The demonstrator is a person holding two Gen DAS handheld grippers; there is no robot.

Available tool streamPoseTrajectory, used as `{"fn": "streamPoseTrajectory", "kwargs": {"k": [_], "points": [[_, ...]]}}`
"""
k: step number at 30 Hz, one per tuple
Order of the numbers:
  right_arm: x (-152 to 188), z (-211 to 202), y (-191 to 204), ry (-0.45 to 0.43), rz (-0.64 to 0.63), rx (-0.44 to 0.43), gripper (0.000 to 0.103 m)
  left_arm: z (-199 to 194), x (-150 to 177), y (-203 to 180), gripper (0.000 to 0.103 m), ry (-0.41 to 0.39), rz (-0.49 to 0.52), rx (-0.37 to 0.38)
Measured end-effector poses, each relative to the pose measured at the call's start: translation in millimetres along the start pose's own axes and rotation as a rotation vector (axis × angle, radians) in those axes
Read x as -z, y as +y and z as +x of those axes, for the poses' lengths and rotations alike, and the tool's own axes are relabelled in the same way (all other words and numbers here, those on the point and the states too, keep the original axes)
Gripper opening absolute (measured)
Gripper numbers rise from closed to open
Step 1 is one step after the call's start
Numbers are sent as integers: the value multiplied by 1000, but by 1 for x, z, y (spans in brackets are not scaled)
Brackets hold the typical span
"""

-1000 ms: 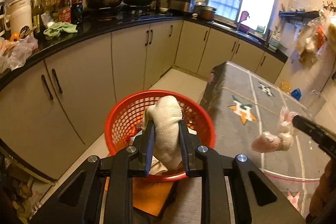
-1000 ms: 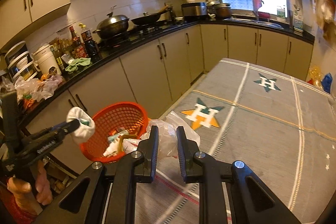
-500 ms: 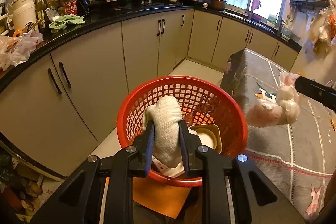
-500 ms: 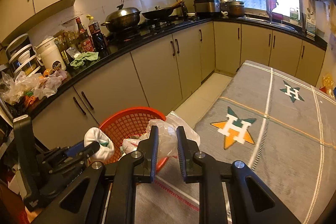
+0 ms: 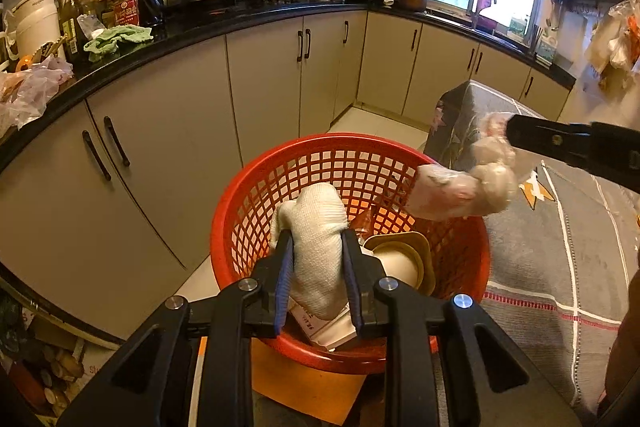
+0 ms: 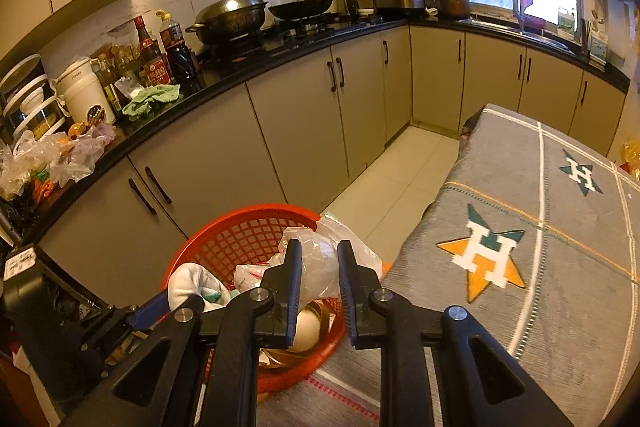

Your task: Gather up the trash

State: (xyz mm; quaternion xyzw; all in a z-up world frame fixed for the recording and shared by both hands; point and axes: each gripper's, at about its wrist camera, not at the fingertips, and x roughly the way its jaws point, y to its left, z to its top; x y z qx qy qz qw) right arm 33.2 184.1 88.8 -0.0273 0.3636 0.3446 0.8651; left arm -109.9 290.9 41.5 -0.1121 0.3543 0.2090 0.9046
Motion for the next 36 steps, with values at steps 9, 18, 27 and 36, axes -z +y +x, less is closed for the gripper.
{"fn": "streamPoseTrajectory", "kwargs": {"k": [9, 18, 27, 36], "points": [[0, -14, -8, -12, 35, -25, 43, -11, -1, 0, 44, -52, 6, -15], [50, -108, -24, -158, -74, 232, 77, -84, 25, -22, 96, -245, 14, -191], [126, -163, -49, -185, -85, 339, 85, -117, 57, -74, 103, -308, 122, -281], [153, -185, -74, -184, -51, 350, 89, -122, 75, -97, 103, -303, 125, -314]]}}
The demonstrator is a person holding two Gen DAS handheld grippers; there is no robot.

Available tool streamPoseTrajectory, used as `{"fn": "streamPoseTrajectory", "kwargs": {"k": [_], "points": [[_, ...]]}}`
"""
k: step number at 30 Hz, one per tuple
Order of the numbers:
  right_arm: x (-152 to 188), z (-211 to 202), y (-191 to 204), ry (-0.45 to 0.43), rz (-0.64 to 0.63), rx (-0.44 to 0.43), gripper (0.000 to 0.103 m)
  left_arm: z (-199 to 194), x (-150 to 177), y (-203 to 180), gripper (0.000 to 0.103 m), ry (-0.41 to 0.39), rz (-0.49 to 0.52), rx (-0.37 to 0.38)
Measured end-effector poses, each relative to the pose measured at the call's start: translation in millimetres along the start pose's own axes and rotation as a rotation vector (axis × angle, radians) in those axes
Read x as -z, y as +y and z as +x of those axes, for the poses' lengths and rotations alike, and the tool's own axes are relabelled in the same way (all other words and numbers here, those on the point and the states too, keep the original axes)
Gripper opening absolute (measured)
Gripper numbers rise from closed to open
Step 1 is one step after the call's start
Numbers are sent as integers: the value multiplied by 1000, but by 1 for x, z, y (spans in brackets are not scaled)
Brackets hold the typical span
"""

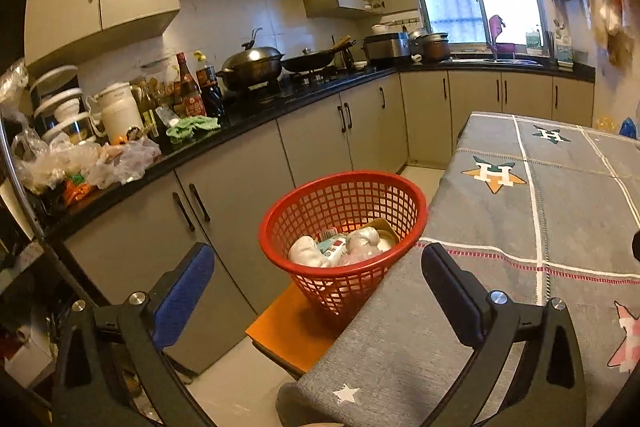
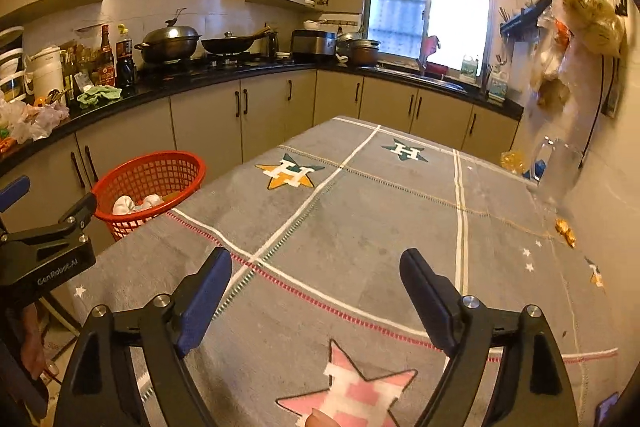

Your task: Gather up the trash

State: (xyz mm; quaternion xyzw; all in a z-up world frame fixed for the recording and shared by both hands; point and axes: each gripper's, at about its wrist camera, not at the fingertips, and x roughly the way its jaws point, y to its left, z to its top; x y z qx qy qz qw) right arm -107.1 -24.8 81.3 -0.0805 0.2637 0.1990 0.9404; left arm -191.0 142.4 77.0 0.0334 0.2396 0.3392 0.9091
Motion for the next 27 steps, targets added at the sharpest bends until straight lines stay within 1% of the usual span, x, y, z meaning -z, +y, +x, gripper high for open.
{"fn": "streamPoseTrajectory", "kwargs": {"k": [2, 7, 11, 27], "points": [[5, 0, -1, 4, -6, 1, 89, -2, 0, -3, 103, -8, 12, -10], [9, 1, -1, 17, -10, 1, 91, 0, 1, -9, 103, 4, 39, -3], [9, 3, 0, 24, -13, 4, 92, 3, 3, -11, 103, 23, 38, 10], [9, 11, 6, 51, -22, -6, 94, 11, 7, -9, 103, 42, 34, 22]]}}
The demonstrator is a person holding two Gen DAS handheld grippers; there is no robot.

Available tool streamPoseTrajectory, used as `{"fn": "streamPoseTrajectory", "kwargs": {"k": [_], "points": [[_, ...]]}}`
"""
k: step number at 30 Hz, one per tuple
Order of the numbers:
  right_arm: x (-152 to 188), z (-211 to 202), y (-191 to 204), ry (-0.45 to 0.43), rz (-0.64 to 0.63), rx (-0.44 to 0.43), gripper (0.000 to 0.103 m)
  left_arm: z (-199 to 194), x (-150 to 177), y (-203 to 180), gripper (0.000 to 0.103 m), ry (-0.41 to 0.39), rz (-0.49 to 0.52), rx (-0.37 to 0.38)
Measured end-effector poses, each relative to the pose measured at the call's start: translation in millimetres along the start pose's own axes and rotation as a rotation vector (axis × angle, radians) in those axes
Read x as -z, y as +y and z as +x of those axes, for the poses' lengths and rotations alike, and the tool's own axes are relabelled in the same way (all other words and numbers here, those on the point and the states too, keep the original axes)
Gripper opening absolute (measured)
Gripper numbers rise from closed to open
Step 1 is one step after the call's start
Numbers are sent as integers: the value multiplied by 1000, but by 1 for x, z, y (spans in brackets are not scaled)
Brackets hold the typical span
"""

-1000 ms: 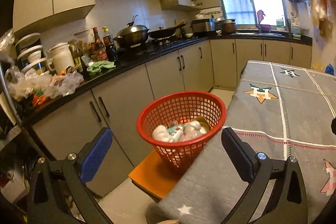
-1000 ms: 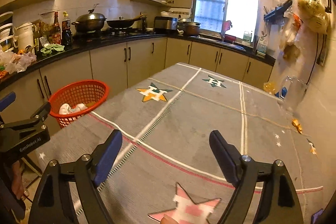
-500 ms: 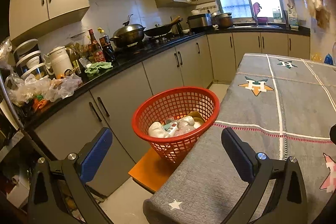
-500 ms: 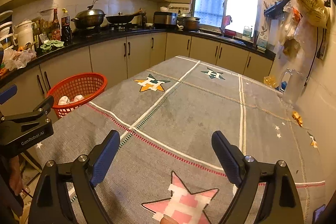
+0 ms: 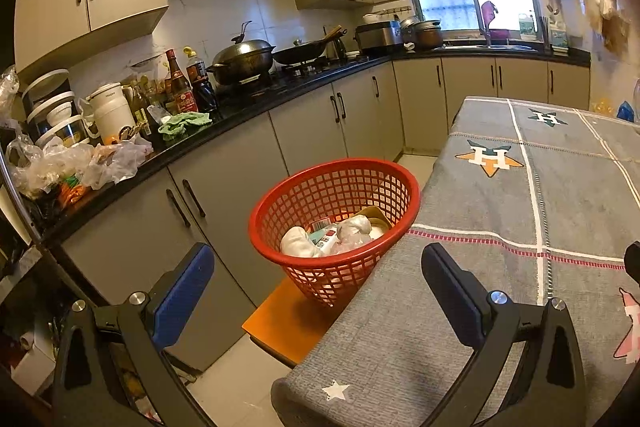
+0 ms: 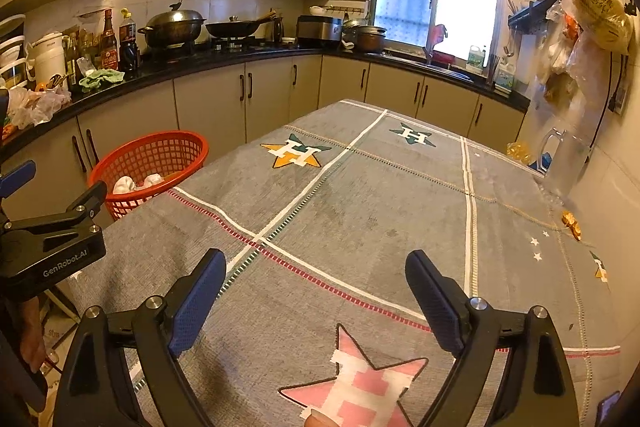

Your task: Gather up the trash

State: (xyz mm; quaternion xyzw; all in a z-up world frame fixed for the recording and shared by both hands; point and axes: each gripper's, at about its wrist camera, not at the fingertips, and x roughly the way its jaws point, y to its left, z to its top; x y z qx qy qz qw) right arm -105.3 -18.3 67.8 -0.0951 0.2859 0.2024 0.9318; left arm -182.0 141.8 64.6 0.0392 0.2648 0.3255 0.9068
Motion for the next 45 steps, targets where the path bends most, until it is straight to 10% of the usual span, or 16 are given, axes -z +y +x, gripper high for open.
{"fn": "streamPoseTrajectory", "kwargs": {"k": [45], "points": [[3, 2, 0, 23, 15, -3, 94, -4, 1, 3, 103, -6, 3, 1]]}}
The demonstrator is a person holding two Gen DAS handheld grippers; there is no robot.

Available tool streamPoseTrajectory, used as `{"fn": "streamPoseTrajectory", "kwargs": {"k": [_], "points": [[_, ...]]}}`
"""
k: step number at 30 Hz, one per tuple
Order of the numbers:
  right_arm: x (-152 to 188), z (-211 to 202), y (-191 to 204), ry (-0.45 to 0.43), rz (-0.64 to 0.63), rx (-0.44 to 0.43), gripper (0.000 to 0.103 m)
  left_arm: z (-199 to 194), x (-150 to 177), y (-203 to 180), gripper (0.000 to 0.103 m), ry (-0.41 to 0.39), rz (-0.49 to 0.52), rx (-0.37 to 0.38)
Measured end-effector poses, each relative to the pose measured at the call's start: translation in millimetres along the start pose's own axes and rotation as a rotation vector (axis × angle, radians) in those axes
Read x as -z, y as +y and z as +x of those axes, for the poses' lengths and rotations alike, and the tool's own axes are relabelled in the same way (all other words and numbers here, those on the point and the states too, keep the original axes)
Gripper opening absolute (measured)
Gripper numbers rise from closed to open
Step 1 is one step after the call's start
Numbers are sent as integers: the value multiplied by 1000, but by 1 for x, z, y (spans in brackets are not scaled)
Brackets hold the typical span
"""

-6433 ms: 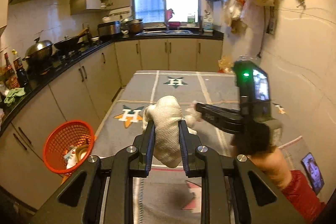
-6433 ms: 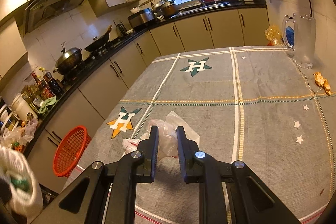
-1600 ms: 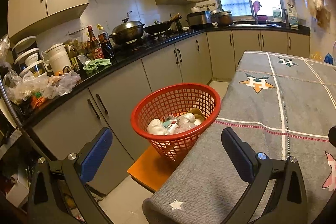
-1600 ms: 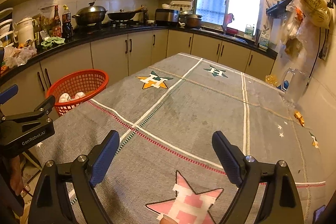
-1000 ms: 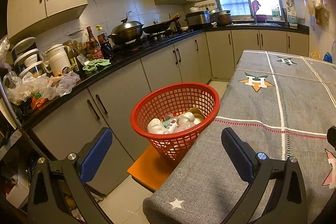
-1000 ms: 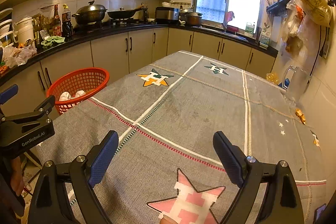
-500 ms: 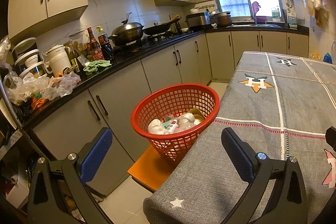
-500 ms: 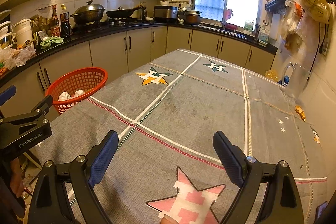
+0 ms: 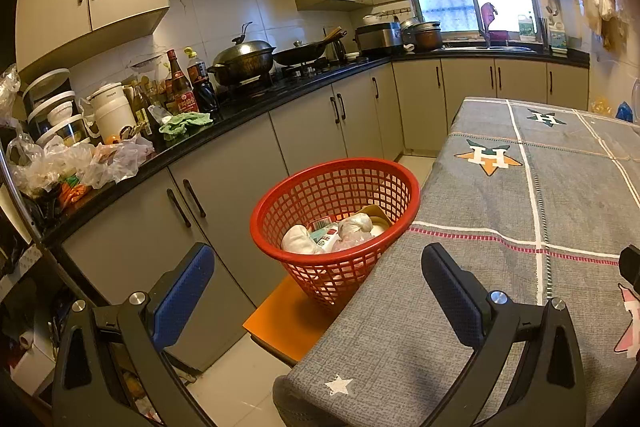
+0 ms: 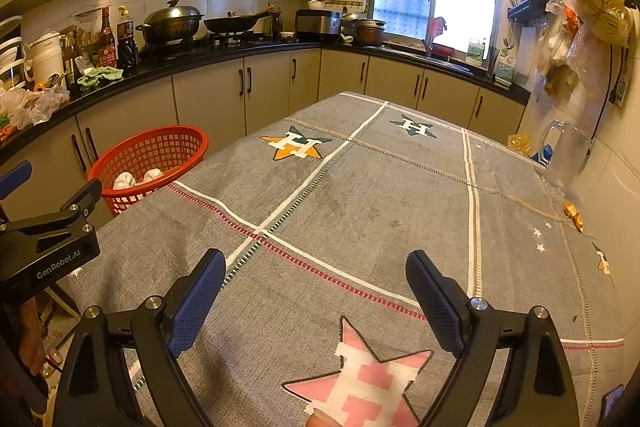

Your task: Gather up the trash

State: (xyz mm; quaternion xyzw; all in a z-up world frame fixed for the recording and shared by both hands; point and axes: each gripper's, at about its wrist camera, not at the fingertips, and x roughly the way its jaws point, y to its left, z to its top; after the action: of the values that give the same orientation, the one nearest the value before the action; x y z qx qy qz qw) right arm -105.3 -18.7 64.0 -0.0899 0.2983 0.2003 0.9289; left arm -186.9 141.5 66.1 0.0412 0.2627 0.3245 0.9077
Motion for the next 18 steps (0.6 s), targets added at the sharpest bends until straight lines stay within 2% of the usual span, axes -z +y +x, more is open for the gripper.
{"fn": "streamPoseTrajectory", "kwargs": {"k": [18], "points": [[0, 0, 1, 1, 0, -2, 94, -1, 2, -2, 103, -1, 9, 0]]}}
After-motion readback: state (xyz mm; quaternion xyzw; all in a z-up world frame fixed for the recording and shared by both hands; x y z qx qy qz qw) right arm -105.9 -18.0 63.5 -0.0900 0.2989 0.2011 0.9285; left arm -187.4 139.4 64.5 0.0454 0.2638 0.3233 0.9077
